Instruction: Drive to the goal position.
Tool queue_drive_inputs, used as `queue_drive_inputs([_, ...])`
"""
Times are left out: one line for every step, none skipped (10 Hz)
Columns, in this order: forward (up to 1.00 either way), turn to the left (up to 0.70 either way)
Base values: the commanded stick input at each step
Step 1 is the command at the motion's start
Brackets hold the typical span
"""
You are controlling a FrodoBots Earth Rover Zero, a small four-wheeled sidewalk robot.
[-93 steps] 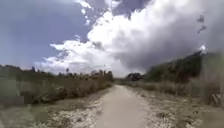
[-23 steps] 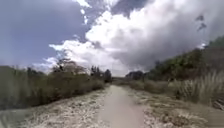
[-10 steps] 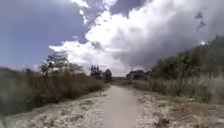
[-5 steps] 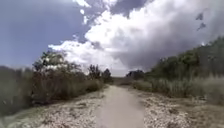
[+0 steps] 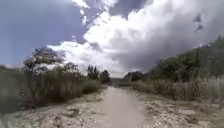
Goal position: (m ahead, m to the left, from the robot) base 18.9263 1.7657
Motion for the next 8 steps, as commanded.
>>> queue_drive_inputs([0.84, 0.00])
queue_drive_inputs([0.84, 0.00])
queue_drive_inputs([0.84, 0.00])
queue_drive_inputs([0.84, 0.00])
queue_drive_inputs([0.84, 0.00])
queue_drive_inputs([0.84, 0.00])
queue_drive_inputs([0.84, 0.00])
queue_drive_inputs([0.84, 0.00])
